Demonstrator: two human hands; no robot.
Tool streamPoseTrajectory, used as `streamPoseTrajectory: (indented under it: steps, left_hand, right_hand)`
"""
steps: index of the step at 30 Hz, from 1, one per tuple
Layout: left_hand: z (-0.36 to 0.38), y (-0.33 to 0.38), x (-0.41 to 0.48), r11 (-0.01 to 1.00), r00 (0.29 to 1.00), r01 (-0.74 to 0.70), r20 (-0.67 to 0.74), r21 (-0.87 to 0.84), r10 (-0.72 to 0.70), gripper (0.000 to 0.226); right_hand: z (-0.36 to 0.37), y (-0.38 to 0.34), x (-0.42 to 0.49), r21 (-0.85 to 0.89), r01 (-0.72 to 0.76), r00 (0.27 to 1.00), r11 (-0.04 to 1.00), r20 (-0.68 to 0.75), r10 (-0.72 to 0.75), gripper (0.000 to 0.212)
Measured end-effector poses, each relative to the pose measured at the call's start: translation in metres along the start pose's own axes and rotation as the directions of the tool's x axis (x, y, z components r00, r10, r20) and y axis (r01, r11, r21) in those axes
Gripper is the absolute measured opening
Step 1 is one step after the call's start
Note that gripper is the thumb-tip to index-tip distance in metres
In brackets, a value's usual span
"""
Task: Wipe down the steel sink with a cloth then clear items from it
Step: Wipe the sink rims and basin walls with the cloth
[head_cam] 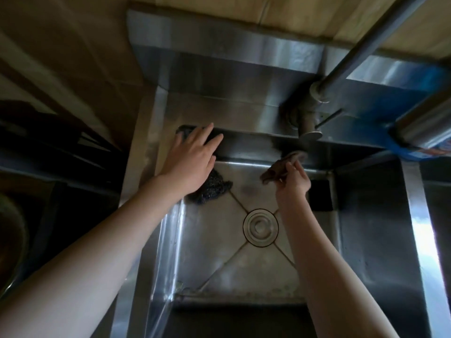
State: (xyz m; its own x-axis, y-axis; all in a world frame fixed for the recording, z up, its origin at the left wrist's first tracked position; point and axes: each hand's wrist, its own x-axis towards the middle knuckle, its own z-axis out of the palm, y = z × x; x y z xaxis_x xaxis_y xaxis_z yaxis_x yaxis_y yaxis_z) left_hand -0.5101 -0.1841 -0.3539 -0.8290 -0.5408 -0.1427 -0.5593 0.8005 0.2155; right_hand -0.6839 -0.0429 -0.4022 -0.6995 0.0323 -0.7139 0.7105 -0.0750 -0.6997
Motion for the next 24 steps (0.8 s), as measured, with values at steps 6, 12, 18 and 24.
streamPoseTrajectory:
  steps: [6, 12, 18, 24]
  left_hand:
    - [-0.006, 0.0, 0.016, 0.999, 0.999, -0.018, -0.049, 0.048, 0.021, 0.04]
    - [-0.007, -0.006, 0.016, 0.998, 0.997, -0.048, -0.062, 0.051, 0.051, 0.049]
    - [-0.009, -0.005, 0.017, 0.999, 0.994, -0.035, -0.102, 0.015, 0.036, 0.062]
    - [-0.007, -0.01, 0.018, 0.998, 0.996, -0.036, -0.08, -0.044, 0.032, 0.058]
  right_hand:
    - [0.026, -0.001, 0.002, 0.206, 0.057, 0.997, 0.977, -0.061, -0.045, 0.03]
    - [0.081, 0.052, -0.024, 0.299, 0.001, 0.994, 0.954, -0.102, 0.031, 0.033]
    - [0.095, 0.085, -0.048, 0.245, -0.222, 0.974, 0.944, 0.092, 0.206, 0.03]
    - [0.034, 0.004, -0.006, 0.456, -0.041, 0.999, 0.889, 0.011, 0.04, 0.04]
